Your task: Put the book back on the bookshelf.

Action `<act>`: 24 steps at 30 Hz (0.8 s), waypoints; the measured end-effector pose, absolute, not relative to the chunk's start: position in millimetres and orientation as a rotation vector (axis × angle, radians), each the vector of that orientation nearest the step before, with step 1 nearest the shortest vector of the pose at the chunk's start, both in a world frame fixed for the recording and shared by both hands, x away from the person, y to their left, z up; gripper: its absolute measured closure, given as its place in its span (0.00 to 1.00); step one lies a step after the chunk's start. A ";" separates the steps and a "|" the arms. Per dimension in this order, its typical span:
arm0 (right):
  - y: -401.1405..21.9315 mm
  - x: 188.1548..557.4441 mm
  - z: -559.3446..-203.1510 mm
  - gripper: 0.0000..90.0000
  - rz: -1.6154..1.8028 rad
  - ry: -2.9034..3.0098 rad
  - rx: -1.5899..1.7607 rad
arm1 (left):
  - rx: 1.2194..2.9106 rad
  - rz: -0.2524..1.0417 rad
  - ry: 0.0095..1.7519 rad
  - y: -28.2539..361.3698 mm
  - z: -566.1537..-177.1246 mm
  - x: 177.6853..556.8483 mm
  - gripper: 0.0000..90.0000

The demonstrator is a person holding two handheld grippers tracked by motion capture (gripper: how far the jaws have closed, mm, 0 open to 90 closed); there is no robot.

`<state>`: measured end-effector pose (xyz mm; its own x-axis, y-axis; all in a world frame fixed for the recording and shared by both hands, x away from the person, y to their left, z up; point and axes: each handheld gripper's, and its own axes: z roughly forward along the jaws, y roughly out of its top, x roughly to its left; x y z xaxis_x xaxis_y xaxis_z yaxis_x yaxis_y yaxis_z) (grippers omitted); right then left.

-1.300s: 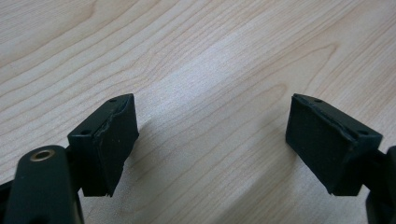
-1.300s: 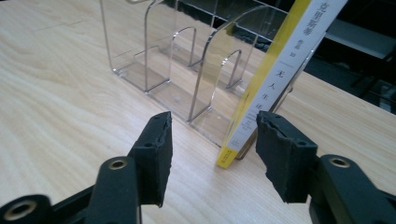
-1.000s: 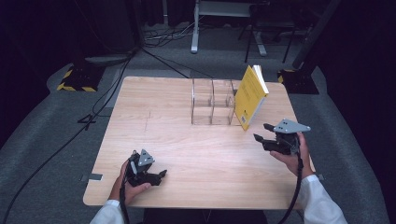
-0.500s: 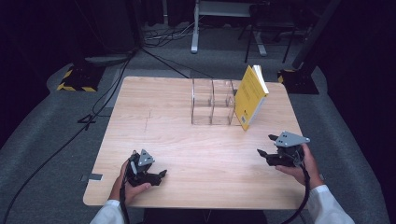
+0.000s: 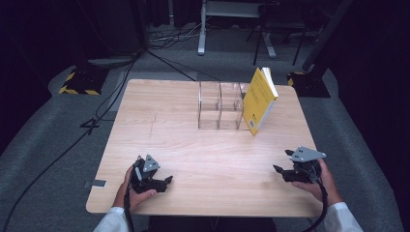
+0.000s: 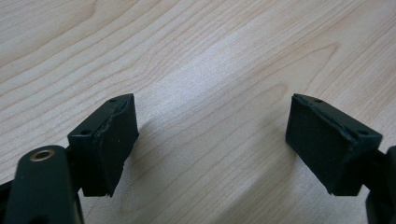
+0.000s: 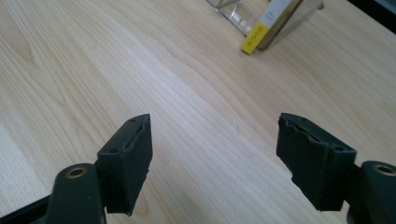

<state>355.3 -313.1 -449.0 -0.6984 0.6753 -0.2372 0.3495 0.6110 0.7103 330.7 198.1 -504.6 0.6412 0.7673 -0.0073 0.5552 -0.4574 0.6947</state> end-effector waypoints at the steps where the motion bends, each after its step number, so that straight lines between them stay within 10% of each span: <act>1: -316.0 354.2 -451.0 0.29 0.907 2.351 0.815 | 2.190 0.404 1.022 198.4 -504.3 330.9 0.20; 24: -379.7 328.5 -504.1 0.23 0.990 2.248 1.211 | 2.180 0.408 1.032 198.4 -504.7 328.5 0.19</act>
